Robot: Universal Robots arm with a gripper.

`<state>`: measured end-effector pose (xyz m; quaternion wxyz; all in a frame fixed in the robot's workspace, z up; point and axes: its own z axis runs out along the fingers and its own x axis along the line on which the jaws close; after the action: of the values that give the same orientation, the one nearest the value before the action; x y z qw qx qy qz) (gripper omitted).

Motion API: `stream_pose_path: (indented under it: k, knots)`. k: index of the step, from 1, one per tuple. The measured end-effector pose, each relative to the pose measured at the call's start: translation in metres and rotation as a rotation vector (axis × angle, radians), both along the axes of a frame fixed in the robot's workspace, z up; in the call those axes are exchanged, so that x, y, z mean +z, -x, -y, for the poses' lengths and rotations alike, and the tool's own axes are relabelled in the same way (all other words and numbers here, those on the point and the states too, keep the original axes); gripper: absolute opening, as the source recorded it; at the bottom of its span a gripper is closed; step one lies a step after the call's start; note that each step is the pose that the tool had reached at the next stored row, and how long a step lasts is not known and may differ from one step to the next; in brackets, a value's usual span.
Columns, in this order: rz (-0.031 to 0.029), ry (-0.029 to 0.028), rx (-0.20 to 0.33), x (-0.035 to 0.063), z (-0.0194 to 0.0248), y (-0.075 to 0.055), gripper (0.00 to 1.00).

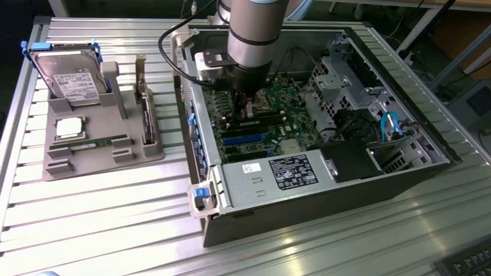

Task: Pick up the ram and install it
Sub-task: 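Press down the ram until it locks into place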

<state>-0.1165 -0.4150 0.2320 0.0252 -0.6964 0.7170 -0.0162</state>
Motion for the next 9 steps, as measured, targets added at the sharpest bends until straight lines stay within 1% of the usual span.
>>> stream_pose_path:
  k: [1, 4, 9]
  knots:
    - [-0.0008, 0.001, 0.0, 0.0016, 0.0002, 0.0, 0.11]
    - [-0.001, 0.0012, 0.0, 0.0057, 0.0004, 0.0, 0.11]
    - [-0.0009, 0.0011, 0.0, 0.0077, 0.0006, -0.004, 0.11]
